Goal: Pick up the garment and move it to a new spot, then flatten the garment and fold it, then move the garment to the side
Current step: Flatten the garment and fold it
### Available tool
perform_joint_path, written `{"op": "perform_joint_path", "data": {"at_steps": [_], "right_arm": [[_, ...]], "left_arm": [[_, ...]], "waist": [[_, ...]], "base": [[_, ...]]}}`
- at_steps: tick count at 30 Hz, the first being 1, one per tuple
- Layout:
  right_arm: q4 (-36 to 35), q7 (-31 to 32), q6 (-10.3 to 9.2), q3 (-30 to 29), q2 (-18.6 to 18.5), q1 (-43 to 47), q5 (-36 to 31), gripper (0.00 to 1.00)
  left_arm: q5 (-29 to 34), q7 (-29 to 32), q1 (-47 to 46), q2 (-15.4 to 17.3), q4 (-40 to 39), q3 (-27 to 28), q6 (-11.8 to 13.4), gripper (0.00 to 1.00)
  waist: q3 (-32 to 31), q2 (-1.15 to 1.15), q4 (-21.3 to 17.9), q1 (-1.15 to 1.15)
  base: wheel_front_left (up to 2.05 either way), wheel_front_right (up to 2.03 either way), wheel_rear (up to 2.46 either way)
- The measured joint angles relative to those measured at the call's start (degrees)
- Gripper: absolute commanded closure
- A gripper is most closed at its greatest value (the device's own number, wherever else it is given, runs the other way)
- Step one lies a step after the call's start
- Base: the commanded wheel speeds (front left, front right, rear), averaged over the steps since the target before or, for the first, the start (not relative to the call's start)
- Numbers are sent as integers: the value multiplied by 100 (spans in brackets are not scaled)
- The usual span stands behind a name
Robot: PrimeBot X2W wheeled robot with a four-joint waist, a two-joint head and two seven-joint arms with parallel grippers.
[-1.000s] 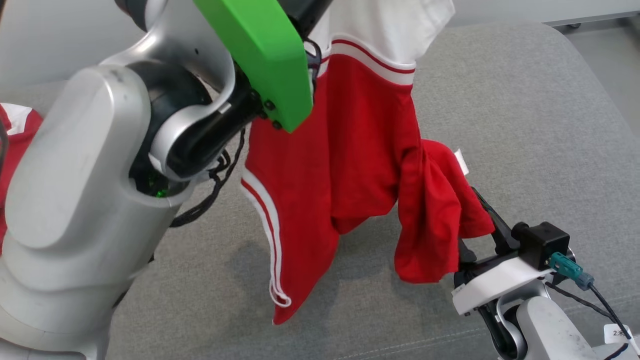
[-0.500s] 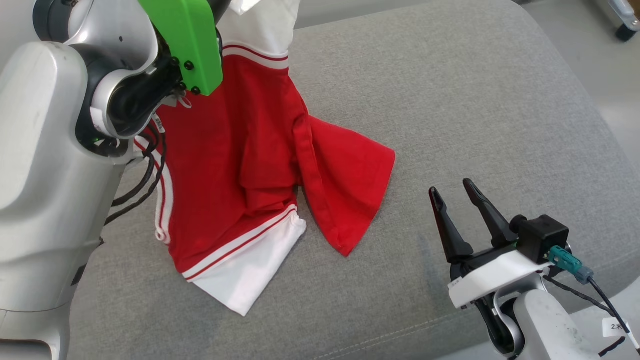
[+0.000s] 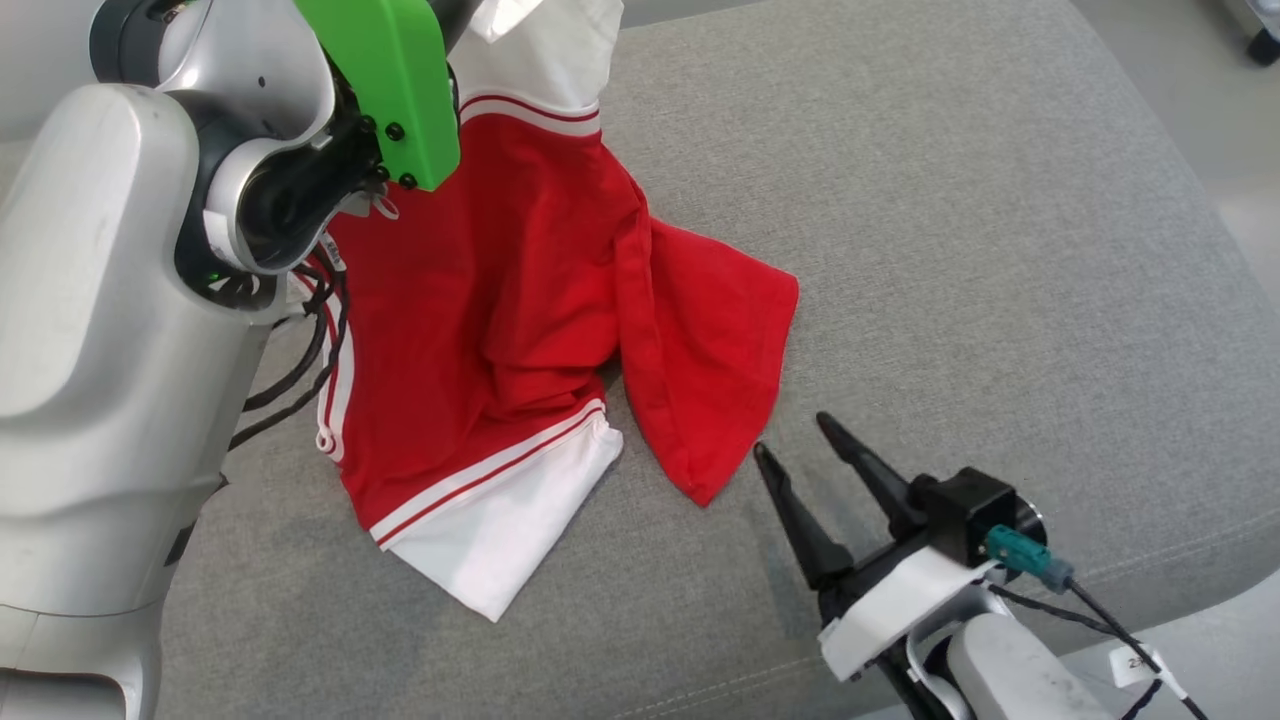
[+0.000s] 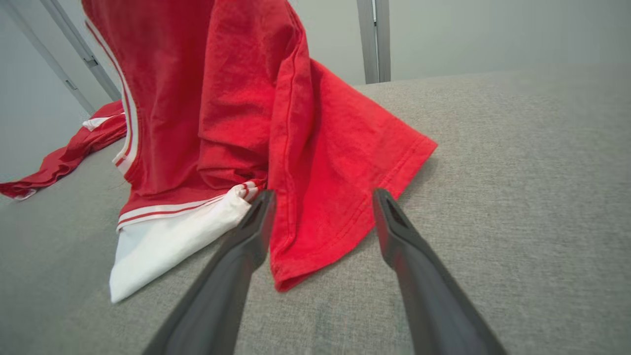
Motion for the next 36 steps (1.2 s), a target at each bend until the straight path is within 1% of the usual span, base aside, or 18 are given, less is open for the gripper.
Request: {"op": "perform_joint_path", "data": {"at_steps": [5,13,15,18,19,21,22,24,26,27,29,32,34,36], "right_arm": [[342,0,0,531,-13,-74,-60,0],[758,0,0,559,-16,-199,-22,0],[844,0,0,559,-15,-261,-9,4],[915,0,0,528,-15,-299,7,22],[950,0,0,523,-18,-305,14,25],[1053,0,0,566,-20,-344,21,40],[1096,0,0,579,-16,-377,22,45],[1151,0,0,588,-18,-441,22,47],[1218,0,0,592,-21,-475,24,40],[1247,0,0,593,-21,-498,29,32],[1293,0,0,606,-25,-544,29,29],[1395,0,0,653,-35,-572,29,27],[1441,0,0,678,-42,-603,29,15],[1457,0,0,706,-52,-654,29,12]], "left_arm": [[-1,-68,-3,-159,-2,74,0,100],[-1,-140,-4,-167,-11,174,0,100],[-1,-176,-4,-141,-4,198,0,100],[-2,-175,-4,-153,-22,208,0,100],[-1,-175,-4,-177,-24,199,0,100],[-1,-176,-4,-202,-23,193,0,100],[-1,-176,-4,-202,-22,193,0,100],[-1,-176,-4,-205,-22,193,0,100],[-1,-176,-4,-227,-23,191,0,100],[-1,-177,-4,-243,-23,188,0,100],[-1,-179,-4,-271,-24,179,0,100],[-1,-183,-4,-275,-24,179,0,100],[-1,-203,-4,-275,-24,179,0,100],[-1,-226,-4,-276,-23,180,0,100]], "waist": [[64,0,212,0],[240,0,502,0],[278,0,535,0],[315,0,560,0],[326,0,571,0],[350,0,590,0],[357,0,597,0],[367,0,607,0],[376,0,620,0],[381,0,627,0],[388,0,643,0],[397,0,669,0],[401,0,685,0],[402,0,700,0]], "base": [[0,0,0],[0,0,0],[0,0,0],[0,0,0],[0,0,0],[0,0,0],[0,0,0],[0,0,0],[0,0,0],[0,0,0],[0,0,0],[0,0,0],[0,0,0],[0,0,0]]}}
